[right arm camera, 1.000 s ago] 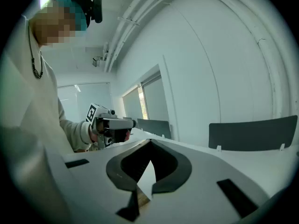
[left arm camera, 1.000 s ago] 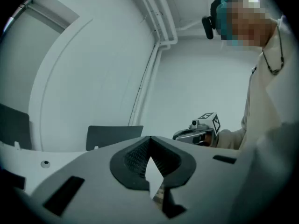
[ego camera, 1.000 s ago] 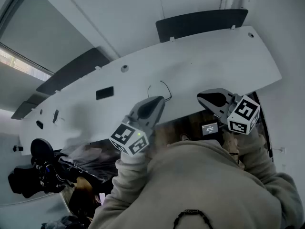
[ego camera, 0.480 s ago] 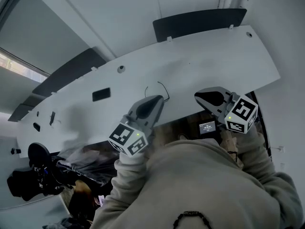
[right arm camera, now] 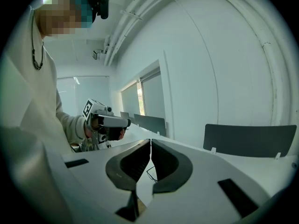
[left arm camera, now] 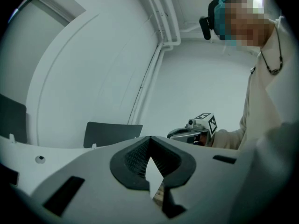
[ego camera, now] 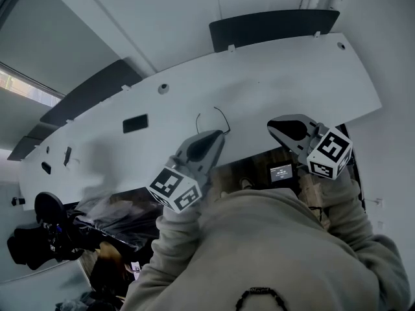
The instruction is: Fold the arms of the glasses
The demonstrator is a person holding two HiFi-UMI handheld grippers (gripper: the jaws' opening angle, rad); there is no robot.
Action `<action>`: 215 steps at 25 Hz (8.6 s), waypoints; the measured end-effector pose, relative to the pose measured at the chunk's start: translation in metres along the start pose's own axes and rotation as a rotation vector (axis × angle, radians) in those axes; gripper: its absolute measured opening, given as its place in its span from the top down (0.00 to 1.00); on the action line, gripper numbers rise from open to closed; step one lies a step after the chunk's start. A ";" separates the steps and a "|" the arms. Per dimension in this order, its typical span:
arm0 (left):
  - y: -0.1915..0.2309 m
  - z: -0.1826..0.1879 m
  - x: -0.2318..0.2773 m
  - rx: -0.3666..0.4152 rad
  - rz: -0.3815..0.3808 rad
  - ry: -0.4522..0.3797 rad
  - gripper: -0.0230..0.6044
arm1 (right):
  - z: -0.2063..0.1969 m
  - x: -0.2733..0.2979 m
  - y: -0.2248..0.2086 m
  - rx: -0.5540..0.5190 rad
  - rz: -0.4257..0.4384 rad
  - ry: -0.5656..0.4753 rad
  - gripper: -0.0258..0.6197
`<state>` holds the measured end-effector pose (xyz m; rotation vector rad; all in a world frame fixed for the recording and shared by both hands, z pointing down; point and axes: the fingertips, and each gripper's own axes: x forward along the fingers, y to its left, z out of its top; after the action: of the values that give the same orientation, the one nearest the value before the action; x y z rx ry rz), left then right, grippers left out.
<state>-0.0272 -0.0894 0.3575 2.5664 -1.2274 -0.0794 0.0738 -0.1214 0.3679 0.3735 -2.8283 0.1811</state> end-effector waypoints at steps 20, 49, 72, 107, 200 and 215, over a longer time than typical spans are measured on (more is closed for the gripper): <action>0.038 -0.029 -0.069 -0.139 0.172 -0.031 0.96 | -0.036 0.073 -0.003 -0.050 0.116 0.222 0.92; 0.048 -0.056 -0.185 -0.212 0.521 -0.113 0.95 | -0.135 0.214 0.007 -0.228 0.376 0.501 0.83; 0.036 -0.084 -0.245 -0.278 0.698 -0.119 0.96 | -0.303 0.261 0.007 -0.630 0.534 0.961 0.72; 0.039 -0.074 -0.240 -0.220 0.604 -0.122 0.96 | -0.225 0.240 0.036 -0.721 0.466 0.811 0.87; -0.039 0.037 0.025 0.633 -0.058 0.062 0.93 | 0.057 -0.018 0.129 0.232 0.575 0.035 0.87; -0.066 0.045 0.024 0.346 -0.179 -0.034 0.93 | 0.078 -0.028 0.124 0.171 0.540 -0.073 0.87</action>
<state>0.0300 -0.0796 0.2978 2.9807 -1.1016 0.0577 0.0458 -0.0081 0.2748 -0.3681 -2.9262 0.5278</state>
